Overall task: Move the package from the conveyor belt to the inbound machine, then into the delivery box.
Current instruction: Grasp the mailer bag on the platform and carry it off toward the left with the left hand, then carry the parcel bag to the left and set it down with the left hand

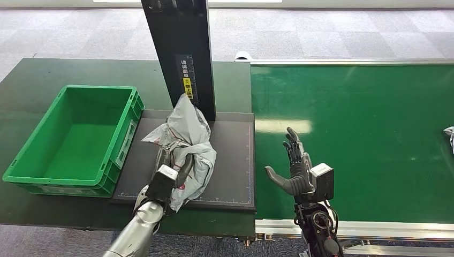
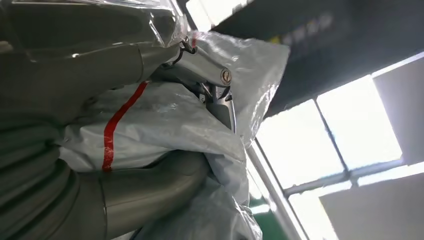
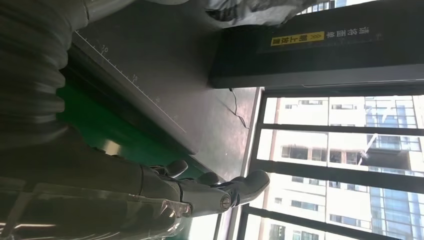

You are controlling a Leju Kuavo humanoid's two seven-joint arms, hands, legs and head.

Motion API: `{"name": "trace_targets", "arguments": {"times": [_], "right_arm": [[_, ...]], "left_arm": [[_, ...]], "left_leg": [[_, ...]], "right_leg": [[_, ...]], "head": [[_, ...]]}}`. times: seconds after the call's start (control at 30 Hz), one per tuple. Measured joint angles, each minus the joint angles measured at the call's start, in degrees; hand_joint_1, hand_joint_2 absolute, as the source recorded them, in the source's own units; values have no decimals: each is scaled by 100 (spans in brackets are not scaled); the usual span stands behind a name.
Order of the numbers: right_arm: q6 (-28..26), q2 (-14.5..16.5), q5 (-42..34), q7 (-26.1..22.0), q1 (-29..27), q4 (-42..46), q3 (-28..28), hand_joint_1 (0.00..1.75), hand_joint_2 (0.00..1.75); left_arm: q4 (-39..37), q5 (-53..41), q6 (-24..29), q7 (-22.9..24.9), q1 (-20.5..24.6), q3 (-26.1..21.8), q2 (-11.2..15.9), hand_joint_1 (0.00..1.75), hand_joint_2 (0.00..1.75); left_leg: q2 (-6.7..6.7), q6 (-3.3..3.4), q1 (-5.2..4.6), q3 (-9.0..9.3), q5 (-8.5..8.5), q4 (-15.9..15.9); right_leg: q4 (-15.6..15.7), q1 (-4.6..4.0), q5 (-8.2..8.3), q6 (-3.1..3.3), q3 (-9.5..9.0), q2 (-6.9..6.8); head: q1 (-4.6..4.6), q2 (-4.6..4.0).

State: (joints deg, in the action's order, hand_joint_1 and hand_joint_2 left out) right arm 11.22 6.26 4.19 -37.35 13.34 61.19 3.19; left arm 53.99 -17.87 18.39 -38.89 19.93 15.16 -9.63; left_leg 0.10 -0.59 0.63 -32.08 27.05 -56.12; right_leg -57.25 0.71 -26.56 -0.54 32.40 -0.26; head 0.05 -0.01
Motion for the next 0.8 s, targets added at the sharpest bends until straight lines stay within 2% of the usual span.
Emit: {"name": "trace_targets", "arguments": {"times": [0.1, 0.37, 0.47, 0.6, 0.8], "right_arm": [[-38, 2, -42, 0, 4, -7, 0, 0, 175], [-52, 4, -62, 0, 8, -19, 0, 0, 175], [-84, 3, -113, 0, 24, -38, -1, 0, 175], [-133, -17, -227, -17, 58, -111, -8, 0, 175], [-199, -31, -311, -49, 65, -187, 1, 0, 175]], "left_arm": [[548, 268, 518, -95, -120, -32, 24, 175, 175], [1199, 359, 651, -102, -235, -40, 96, 175, 175], [1478, 833, 1049, -102, -290, -36, 155, 175, 175], [2252, 1489, 1560, -102, -323, -151, 364, 175, 175], [3302, 1339, 2019, -104, -443, -331, 439, 175, 175]], "left_leg": [[-1, 0, 0, -10, 0, 0], [-1, 0, 0, -18, 0, 0], [8, 0, 0, -22, 0, 0], [15, -1, 2, -28, -1, 0], [15, -2, 2, -33, -1, 0]], "right_leg": [[0, 0, 0, 0, 9, 0], [0, 0, 0, 0, 16, 0], [-1, -1, 2, 3, 22, 6], [-2, -3, 4, 5, 32, 10], [-3, -3, 4, 5, 37, 10]], "head": [[0, 1], [1, -1], [1, 0], [-1, 1], [1, 0]]}}
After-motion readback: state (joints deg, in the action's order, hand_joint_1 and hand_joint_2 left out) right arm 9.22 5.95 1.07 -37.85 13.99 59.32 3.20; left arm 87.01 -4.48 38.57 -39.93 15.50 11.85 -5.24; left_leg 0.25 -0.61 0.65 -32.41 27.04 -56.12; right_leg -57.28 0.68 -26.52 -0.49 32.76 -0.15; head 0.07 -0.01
